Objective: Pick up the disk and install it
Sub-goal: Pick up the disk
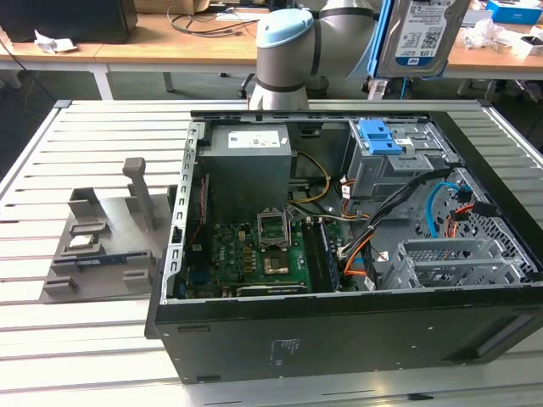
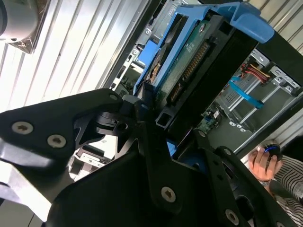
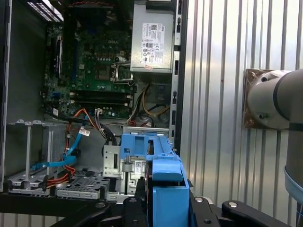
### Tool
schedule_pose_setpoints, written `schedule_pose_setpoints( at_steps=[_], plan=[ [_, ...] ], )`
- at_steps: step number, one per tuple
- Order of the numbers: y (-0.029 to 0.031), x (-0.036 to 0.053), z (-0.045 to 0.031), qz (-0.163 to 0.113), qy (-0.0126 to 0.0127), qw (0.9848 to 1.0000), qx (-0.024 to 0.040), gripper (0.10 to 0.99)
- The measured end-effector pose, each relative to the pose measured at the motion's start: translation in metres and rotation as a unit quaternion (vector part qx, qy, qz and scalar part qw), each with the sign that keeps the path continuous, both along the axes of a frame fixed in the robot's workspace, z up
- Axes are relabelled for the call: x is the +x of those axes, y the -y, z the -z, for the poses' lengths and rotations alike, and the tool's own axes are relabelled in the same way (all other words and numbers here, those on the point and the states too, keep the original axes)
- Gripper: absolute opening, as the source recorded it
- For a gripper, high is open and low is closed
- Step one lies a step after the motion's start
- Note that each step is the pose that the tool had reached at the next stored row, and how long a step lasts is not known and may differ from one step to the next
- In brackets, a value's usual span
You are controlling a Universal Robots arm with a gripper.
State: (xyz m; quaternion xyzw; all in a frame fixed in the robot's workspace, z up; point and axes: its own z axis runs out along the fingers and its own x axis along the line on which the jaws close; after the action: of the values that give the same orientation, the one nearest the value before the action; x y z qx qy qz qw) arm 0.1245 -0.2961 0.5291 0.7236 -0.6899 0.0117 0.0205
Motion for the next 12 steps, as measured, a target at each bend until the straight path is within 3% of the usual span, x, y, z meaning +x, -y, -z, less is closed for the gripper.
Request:
schedule_pose_setpoints(
  at_steps=[6,12],
  plan=[
    [0.0095,0.0000,0.0000,0.000,0.0000,1.0000,0.0000,0.365],
    [0.0150,0.0000,0.0001,0.000,0.0000,1.0000,0.0000,0.365]
  ],
)
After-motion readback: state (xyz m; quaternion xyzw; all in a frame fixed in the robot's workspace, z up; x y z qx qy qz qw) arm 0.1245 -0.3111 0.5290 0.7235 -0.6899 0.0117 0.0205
